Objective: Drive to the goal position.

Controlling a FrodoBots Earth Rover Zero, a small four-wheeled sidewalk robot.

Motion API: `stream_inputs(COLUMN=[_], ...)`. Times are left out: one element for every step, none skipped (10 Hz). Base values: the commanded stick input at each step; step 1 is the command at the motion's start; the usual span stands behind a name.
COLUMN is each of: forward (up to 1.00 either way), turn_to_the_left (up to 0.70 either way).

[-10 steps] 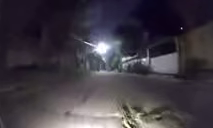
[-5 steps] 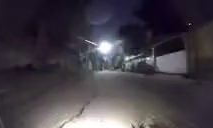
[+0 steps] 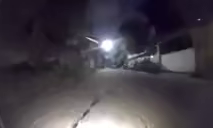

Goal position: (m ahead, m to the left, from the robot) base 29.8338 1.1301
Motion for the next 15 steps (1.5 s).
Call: stream_inputs(forward=[1.00, 1.00, 1.00, 1.00, 1.00, 1.00, 1.00, 1.00, 1.00, 1.00, 1.00, 1.00, 1.00, 1.00, 1.00], turn_to_the_left=[0.00, 0.00, 0.00, 0.00, 0.00, 0.00, 0.00, 0.00, 0.00, 0.00, 0.00, 0.00, 0.00, -0.12, -0.40])
